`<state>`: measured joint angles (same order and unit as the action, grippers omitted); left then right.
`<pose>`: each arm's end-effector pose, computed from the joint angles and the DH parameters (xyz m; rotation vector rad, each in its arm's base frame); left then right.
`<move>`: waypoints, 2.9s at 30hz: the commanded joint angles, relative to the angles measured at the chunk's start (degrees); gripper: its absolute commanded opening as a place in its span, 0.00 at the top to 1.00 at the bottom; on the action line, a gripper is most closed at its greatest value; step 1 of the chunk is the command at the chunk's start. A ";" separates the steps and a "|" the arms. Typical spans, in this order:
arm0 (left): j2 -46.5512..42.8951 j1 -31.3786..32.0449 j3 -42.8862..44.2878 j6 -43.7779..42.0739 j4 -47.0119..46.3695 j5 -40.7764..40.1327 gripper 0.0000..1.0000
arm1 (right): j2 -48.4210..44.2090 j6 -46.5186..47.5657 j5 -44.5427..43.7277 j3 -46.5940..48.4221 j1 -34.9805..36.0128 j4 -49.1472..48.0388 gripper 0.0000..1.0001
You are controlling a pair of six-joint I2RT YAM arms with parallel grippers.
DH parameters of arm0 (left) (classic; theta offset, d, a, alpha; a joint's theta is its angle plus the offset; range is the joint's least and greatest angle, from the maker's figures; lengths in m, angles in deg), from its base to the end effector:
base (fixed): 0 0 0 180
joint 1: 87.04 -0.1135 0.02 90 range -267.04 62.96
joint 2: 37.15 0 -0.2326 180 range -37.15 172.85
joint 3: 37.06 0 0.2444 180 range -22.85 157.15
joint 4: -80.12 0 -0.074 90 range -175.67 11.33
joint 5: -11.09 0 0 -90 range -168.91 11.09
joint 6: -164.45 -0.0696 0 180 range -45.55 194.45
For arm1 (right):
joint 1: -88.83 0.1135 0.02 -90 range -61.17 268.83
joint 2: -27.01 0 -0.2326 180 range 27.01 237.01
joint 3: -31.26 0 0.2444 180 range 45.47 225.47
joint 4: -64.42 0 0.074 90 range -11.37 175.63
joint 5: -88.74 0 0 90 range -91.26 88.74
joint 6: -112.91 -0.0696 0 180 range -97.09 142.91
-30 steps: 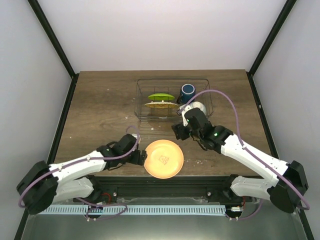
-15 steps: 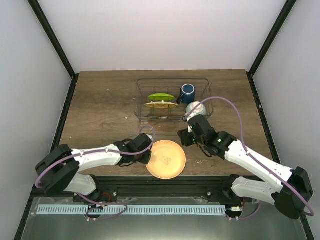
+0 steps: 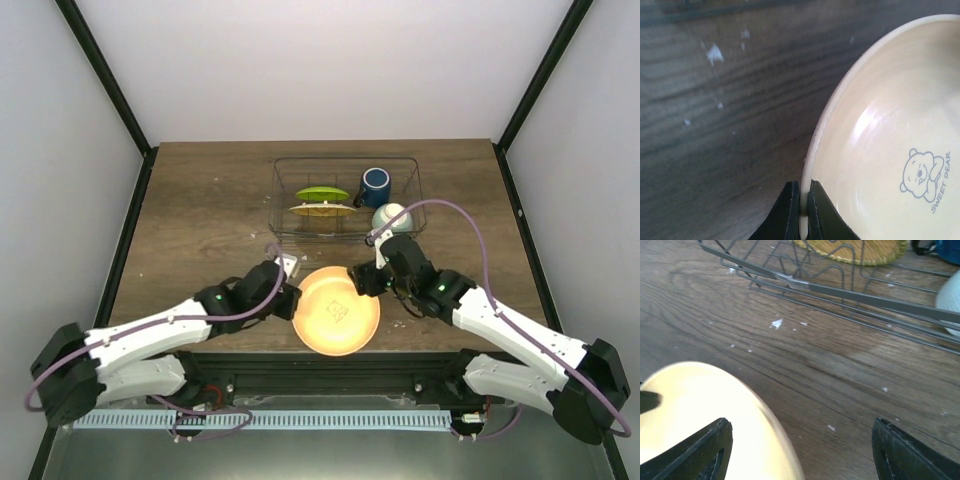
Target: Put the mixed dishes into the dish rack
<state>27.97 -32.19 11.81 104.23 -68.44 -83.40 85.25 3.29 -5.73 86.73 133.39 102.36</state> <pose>0.1503 -0.2040 0.1501 0.5024 2.4335 -0.5752 0.1822 0.1718 0.2059 -0.4620 2.2822 0.4905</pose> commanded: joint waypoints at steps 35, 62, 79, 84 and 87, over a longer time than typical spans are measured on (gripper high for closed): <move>-19.37 -5.70 4.90 -0.44 15.08 -14.21 0.00 | 3.14 16.24 -3.92 6.06 -2.85 -14.60 0.99; -17.38 -7.28 1.81 -0.99 11.34 -12.13 0.00 | -0.43 64.93 -6.10 -5.40 0.59 -56.48 0.99; -16.18 -7.99 1.25 -1.57 10.55 -11.79 0.00 | 12.53 91.15 -14.81 -9.23 4.58 -74.72 0.99; -16.20 -8.09 1.17 -1.66 10.63 -11.77 0.00 | 14.59 93.91 -14.59 -9.50 5.18 -75.28 0.99; -16.42 -8.10 1.06 -1.72 10.67 -11.72 0.00 | 16.00 96.65 -15.00 -10.68 5.34 -78.28 0.99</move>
<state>11.97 -39.93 13.64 102.90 -56.63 -95.32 100.33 94.83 -19.34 77.07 138.09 31.93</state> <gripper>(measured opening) 0.997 0.080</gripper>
